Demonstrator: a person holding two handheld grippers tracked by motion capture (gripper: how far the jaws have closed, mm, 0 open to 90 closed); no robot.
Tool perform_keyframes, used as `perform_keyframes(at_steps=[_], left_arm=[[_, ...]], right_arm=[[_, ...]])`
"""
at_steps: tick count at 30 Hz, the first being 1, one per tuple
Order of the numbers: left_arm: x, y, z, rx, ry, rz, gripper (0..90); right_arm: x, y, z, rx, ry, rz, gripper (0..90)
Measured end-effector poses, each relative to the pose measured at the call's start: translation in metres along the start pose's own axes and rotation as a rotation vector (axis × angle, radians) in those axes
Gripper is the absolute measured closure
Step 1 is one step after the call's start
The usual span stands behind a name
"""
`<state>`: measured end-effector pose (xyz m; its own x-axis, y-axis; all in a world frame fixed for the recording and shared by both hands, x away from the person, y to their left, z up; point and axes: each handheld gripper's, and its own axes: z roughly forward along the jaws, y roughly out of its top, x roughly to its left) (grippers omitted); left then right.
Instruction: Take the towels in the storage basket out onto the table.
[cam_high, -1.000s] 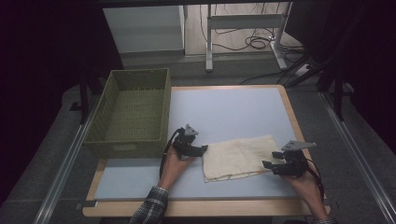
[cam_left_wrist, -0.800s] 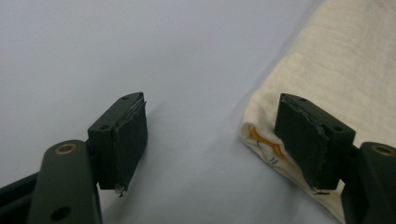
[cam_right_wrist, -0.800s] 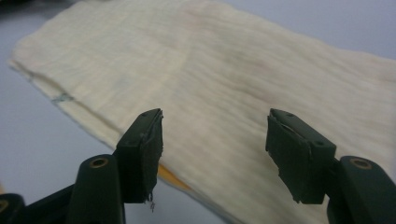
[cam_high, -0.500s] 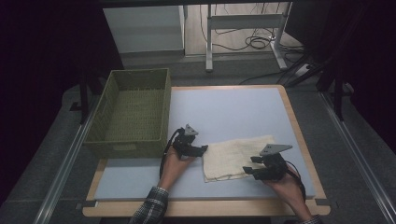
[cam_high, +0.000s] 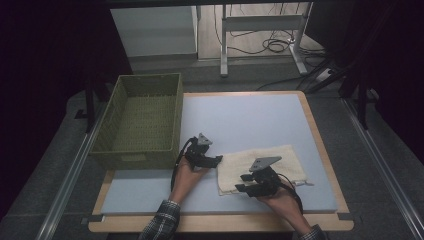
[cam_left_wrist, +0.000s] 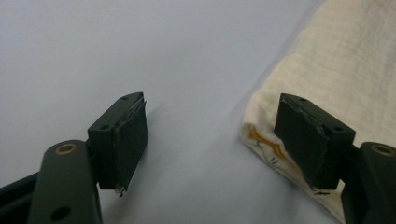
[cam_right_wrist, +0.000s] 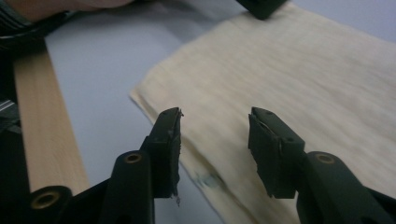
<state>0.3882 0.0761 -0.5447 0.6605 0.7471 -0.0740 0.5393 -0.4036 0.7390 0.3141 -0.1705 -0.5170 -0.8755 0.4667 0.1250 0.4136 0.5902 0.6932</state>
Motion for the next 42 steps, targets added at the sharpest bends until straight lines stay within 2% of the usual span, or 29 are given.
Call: perform_keyframes(at_steps=[5,11,13,15,17,18,21,25,27,30,34,37,42], left_arm=[[0.0,0.0,0.0,0.0,0.0,0.001,25.8],[0.0,0.0,0.0,0.001,-0.001,0.004,25.8],[0.0,0.0,0.0,0.001,-0.001,0.004,25.8],[0.0,0.0,0.0,0.001,-0.002,0.003,25.8],[0.0,0.0,0.0,0.001,-0.002,0.003,25.8],[0.001,0.0,0.0,0.001,-0.002,0.003,25.8],[0.0,0.0,0.0,0.001,-0.002,0.003,25.9],[0.0,0.0,0.0,0.003,-0.001,0.003,26.1],[-0.001,0.001,0.0,0.004,-0.001,0.003,27.5],[-0.004,0.0,-0.002,-0.008,-0.031,-0.002,45.1],[-0.003,0.0,-0.002,-0.01,-0.148,-0.054,81.5],[-0.004,0.0,-0.003,-0.017,-0.134,-0.058,86.7],[-0.004,-0.003,-0.016,-0.038,-0.034,-0.056,87.1]], right_arm=[[0.014,0.013,0.013,0.012,0.044,-0.015,59.5],[0.031,0.024,0.03,0.037,0.067,-0.061,60.8],[0.035,0.025,0.035,0.05,0.051,-0.082,59.0],[0.038,0.025,0.039,0.07,0.016,-0.095,56.4],[0.04,0.023,0.041,0.065,-0.004,-0.107,56.6],[0.041,0.022,0.041,0.062,-0.014,-0.112,59.3],[0.046,0.02,0.041,0.062,-0.08,-0.156,70.2],[0.047,0.02,0.041,0.06,-0.102,-0.158,81.6],[0.046,0.021,0.041,0.065,-0.096,-0.143,83.3],[0.042,0.021,0.04,0.058,-0.074,-0.114,83.9],[0.038,0.019,0.04,0.039,-0.051,-0.081,83.9],[0.038,0.019,0.04,0.039,-0.047,-0.082,83.9],[0.041,0.024,0.044,0.02,-0.036,-0.091,83.8]])
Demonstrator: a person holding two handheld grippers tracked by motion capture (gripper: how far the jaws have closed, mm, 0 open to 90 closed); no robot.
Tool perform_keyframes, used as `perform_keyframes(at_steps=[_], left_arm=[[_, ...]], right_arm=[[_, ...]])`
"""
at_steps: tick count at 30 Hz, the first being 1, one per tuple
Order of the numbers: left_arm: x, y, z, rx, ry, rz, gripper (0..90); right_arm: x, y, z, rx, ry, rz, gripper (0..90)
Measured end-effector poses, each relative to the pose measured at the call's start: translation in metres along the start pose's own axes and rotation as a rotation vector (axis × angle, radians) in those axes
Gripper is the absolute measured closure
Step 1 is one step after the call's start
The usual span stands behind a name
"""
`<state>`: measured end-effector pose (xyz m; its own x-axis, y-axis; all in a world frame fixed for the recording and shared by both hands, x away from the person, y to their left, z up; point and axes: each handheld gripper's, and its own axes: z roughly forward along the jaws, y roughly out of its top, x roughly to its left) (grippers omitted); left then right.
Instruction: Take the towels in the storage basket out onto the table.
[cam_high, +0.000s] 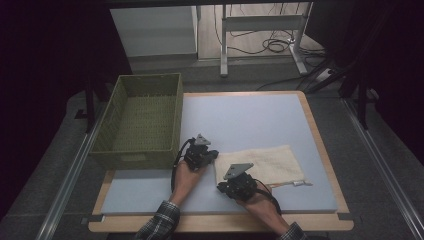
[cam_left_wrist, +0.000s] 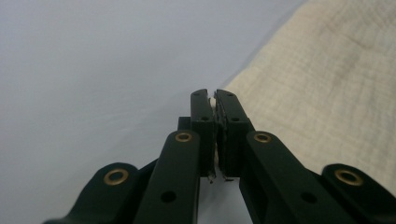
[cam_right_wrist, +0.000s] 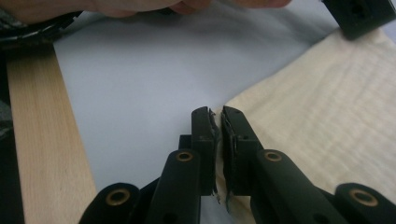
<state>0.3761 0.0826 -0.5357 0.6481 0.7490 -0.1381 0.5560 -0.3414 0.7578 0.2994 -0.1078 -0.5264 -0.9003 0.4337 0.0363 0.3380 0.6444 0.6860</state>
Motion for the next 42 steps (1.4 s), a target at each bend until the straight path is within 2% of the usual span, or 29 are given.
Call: perform_keyframes(at_steps=[4,8,16,23,31,42], left_arm=[[-0.003,-0.001,-0.009,-0.021,0.044,0.014,87.0],[-0.003,0.002,-0.011,-0.057,0.03,0.005,86.8],[-0.013,0.021,-0.01,-0.095,0.02,0.045,86.6],[-0.027,0.037,0.005,-0.101,-0.002,0.087,86.4],[-0.043,0.052,0.024,-0.105,-0.03,0.126,86.3],[-0.066,0.078,0.049,-0.112,-0.101,0.188,86.2]], right_arm=[[0.004,0.01,0.003,-0.024,0.037,0.0,83.8],[0.006,0.014,-0.002,-0.044,0.028,-0.006,83.7],[-0.007,0.009,-0.027,-0.099,0.015,0.038,83.7],[-0.017,-0.002,-0.046,-0.123,-0.02,0.056,83.6],[-0.032,-0.024,-0.07,-0.15,-0.068,0.108,83.5],[-0.051,-0.055,-0.101,-0.177,-0.128,0.175,83.6]])
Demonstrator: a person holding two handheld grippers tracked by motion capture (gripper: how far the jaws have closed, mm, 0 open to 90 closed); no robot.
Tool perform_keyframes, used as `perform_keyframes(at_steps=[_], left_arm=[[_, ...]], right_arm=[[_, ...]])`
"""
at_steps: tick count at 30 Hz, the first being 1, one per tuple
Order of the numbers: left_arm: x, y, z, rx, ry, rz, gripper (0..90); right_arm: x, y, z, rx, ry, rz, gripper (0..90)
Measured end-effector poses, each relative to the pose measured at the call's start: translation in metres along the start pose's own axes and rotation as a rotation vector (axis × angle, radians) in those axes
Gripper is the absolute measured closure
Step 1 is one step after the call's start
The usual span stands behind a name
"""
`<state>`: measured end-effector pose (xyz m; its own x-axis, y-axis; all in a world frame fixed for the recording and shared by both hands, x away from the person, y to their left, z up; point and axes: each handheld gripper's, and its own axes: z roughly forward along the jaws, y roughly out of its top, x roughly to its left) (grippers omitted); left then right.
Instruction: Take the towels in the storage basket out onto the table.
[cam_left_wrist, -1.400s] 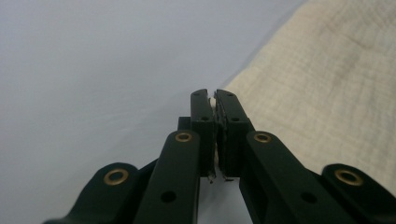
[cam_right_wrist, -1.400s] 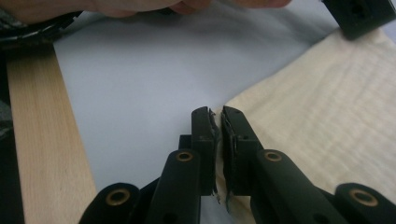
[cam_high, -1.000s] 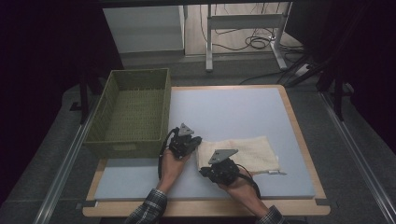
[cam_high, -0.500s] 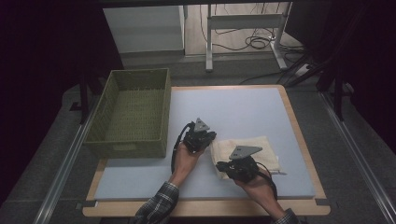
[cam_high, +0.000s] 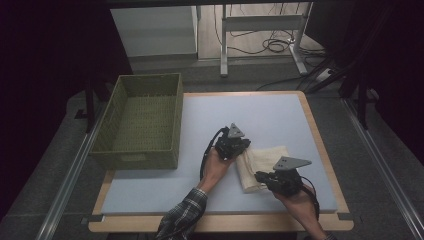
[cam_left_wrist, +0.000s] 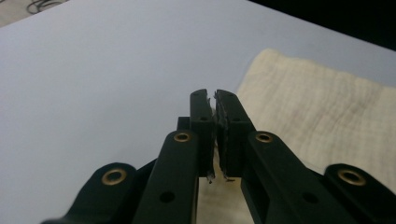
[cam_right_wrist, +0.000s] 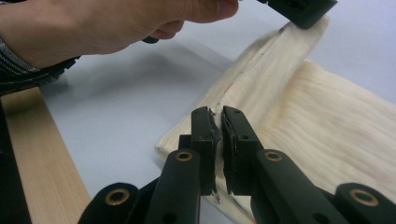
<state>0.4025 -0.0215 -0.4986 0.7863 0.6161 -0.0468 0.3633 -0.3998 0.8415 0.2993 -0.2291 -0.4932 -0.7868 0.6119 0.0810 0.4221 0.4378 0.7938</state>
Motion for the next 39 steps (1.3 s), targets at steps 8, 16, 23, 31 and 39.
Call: perform_keyframes(at_steps=[8,16,23,31,39], left_arm=[[-0.013,0.022,0.023,0.013,-0.038,0.041,86.1],[-0.025,0.034,0.047,0.028,-0.069,0.058,86.0],[-0.034,0.044,0.065,0.043,-0.076,0.079,85.8],[-0.039,0.046,0.081,0.054,-0.074,0.049,70.4],[-0.034,0.046,0.071,0.046,-0.045,0.032,55.1]], right_arm=[[-0.018,-0.014,-0.022,-0.017,-0.045,0.041,83.4],[-0.033,-0.026,-0.04,-0.029,-0.078,0.076,83.2],[-0.045,-0.035,-0.05,-0.03,-0.111,0.102,82.9],[-0.057,-0.046,-0.051,-0.01,-0.139,0.139,76.9],[-0.066,-0.056,-0.059,0.019,-0.182,0.163,64.1]])
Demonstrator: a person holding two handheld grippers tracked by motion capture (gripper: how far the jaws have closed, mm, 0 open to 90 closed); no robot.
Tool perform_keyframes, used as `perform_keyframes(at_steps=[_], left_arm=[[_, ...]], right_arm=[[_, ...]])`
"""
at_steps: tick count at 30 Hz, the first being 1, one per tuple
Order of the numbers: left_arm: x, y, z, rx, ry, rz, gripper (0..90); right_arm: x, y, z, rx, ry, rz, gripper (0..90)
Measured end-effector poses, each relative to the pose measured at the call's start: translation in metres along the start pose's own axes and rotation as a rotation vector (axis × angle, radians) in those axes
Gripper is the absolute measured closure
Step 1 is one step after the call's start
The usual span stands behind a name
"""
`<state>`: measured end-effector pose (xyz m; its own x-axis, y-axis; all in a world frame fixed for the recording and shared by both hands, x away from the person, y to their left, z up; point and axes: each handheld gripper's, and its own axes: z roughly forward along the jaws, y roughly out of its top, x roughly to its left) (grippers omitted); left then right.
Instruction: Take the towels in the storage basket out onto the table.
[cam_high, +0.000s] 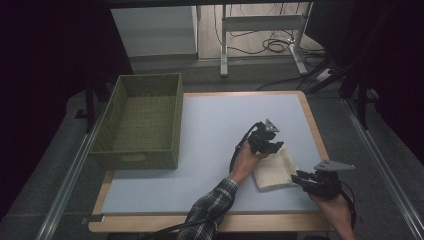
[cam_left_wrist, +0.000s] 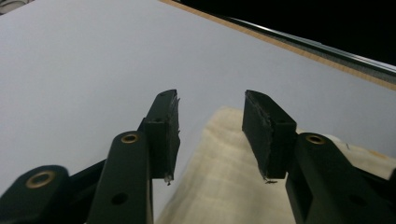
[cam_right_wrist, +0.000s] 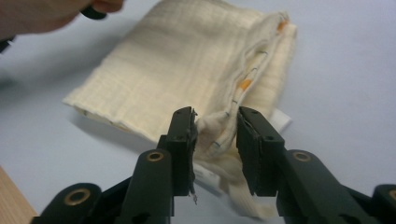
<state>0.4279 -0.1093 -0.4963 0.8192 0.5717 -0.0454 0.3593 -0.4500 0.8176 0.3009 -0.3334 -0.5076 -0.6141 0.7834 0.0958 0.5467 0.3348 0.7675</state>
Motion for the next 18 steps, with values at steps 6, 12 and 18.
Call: perform_keyframes(at_steps=[6,12,18], left_arm=[[0.009,-0.012,-0.014,0.022,0.021,-0.005,50.1],[0.023,-0.025,-0.034,0.042,0.033,-0.032,48.4],[0.035,-0.038,-0.049,0.071,0.025,-0.059,47.6]], right_arm=[[-0.007,-0.007,-0.012,0.013,-0.039,0.022,57.9],[-0.004,0.005,-0.019,-0.005,-0.04,0.025,55.4],[-0.002,0.019,0.0,0.025,-0.059,0.017,55.8]])
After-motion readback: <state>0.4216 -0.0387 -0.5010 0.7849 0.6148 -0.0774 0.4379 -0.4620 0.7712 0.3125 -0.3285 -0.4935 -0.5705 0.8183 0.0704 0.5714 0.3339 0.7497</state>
